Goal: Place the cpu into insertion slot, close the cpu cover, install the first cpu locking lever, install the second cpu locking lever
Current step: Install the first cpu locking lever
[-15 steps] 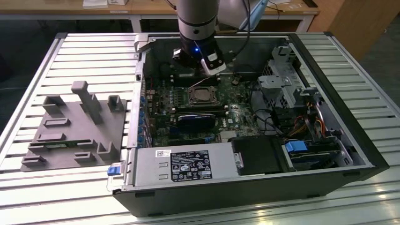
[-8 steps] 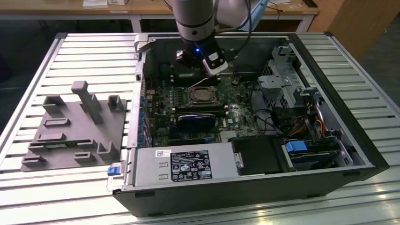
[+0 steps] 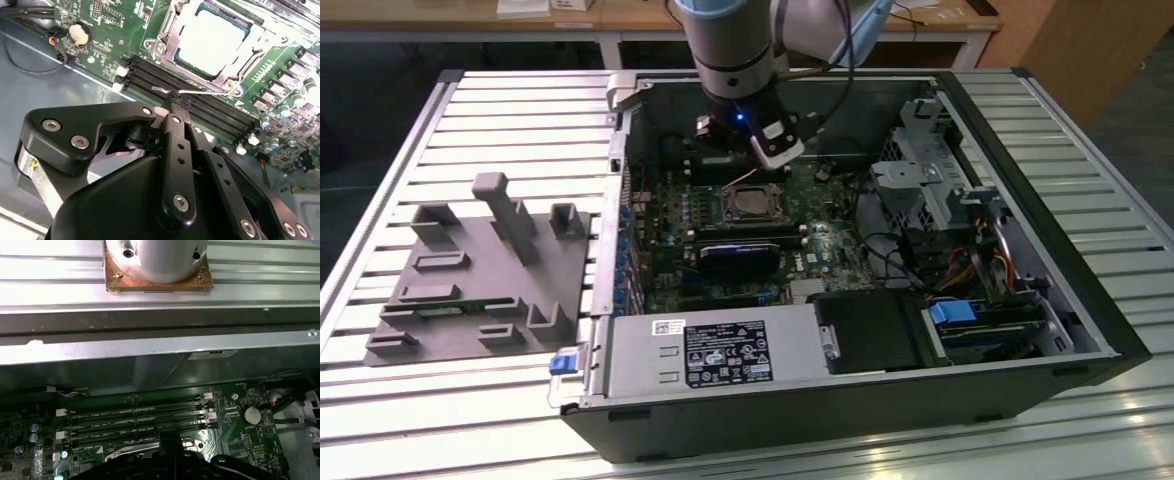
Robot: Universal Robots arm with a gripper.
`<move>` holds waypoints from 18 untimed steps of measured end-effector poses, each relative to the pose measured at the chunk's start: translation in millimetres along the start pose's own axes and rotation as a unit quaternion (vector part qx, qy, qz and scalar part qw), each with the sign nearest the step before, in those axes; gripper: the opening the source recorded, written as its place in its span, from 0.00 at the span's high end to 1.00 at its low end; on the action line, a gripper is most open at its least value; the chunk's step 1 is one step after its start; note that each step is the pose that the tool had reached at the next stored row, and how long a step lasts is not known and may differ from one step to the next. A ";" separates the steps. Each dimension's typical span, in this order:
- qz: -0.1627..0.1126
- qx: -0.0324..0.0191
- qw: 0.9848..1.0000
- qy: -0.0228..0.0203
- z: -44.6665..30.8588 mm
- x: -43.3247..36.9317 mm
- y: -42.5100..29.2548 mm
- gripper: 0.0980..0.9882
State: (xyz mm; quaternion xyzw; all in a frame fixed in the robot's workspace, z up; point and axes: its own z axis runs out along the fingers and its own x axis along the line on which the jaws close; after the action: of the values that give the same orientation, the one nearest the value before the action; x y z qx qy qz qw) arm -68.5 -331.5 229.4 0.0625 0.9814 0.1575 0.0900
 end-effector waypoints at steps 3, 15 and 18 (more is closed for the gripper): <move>0.000 0.000 1.000 -0.001 5.2 0.9 -1.8 1.00; -0.001 0.000 1.000 -0.003 13.7 4.1 -2.9 1.00; -0.001 0.000 1.000 -0.004 15.3 4.8 -0.1 1.00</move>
State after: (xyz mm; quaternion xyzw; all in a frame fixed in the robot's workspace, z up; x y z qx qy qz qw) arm -70.2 -326.3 214.3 0.0622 0.9811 0.1575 0.0937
